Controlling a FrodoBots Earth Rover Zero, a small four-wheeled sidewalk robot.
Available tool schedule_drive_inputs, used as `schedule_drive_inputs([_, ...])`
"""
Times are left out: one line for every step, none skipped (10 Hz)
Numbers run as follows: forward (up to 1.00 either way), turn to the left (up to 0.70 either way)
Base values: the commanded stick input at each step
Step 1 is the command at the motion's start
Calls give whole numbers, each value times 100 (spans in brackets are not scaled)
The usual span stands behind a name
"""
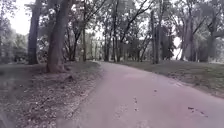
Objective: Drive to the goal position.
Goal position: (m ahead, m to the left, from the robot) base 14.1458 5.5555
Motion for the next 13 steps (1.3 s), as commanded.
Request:
schedule_drive_inputs([69, 0])
schedule_drive_inputs([69, 0])
schedule_drive_inputs([68, 0])
schedule_drive_inputs([69, 0])
schedule_drive_inputs([68, 0])
schedule_drive_inputs([69, 0])
schedule_drive_inputs([69, 0])
schedule_drive_inputs([68, 0])
schedule_drive_inputs([69, 0])
schedule_drive_inputs([68, 0])
schedule_drive_inputs([68, 0])
schedule_drive_inputs([69, 0])
schedule_drive_inputs([69, 0])
